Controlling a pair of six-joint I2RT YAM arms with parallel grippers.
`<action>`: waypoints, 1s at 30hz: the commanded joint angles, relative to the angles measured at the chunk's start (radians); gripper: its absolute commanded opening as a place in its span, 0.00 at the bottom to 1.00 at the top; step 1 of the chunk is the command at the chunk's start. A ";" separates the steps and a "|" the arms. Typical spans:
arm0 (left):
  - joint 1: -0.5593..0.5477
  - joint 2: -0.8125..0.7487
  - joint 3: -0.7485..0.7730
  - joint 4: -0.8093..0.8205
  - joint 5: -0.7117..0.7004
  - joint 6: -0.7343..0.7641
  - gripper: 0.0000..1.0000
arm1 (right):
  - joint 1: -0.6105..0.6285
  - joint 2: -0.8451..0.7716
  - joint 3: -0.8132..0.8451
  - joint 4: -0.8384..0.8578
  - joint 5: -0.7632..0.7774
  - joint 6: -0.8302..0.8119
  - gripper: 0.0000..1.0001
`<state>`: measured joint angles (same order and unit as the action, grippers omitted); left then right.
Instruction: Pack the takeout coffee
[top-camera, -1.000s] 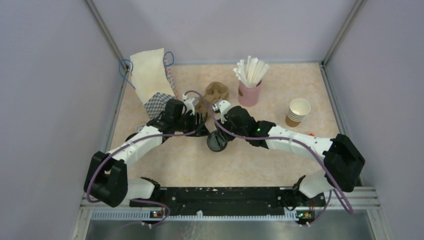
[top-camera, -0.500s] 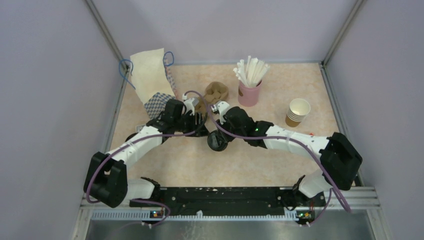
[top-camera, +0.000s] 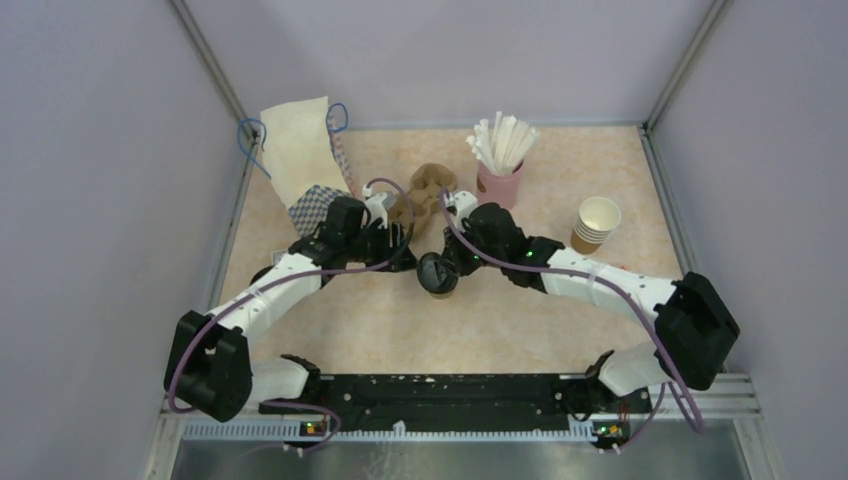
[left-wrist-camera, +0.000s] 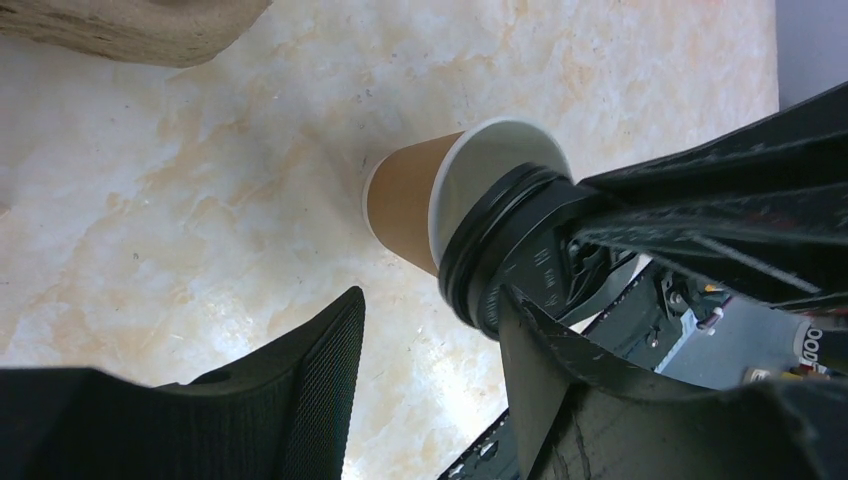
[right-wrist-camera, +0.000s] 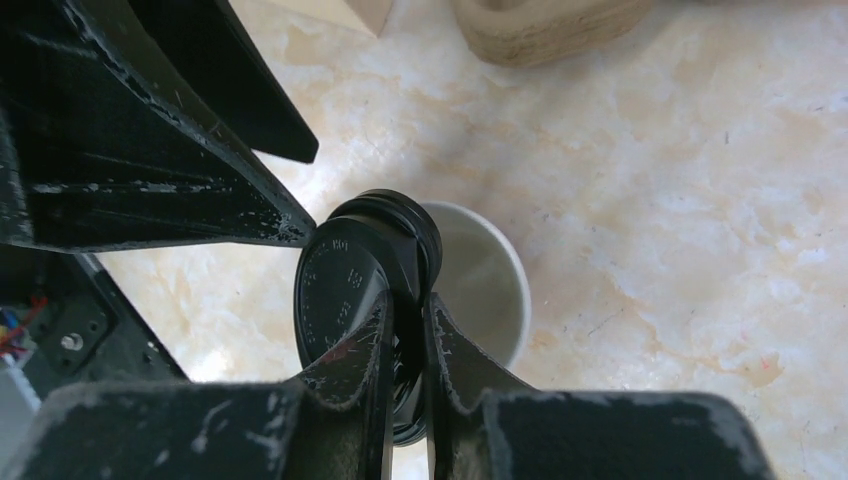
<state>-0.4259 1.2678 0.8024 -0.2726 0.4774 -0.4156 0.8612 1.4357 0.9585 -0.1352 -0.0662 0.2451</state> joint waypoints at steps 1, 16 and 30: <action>0.004 -0.032 0.043 0.003 0.000 0.015 0.58 | -0.060 -0.104 -0.030 0.080 -0.092 0.084 0.07; 0.003 0.021 0.021 0.086 0.072 -0.014 0.59 | -0.163 -0.064 -0.103 0.197 -0.215 0.162 0.10; 0.003 0.061 0.018 0.096 0.058 0.003 0.59 | -0.169 0.006 -0.097 0.224 -0.238 0.169 0.13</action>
<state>-0.4259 1.3224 0.8062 -0.2245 0.5343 -0.4210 0.6991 1.4277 0.8497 0.0395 -0.2874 0.4107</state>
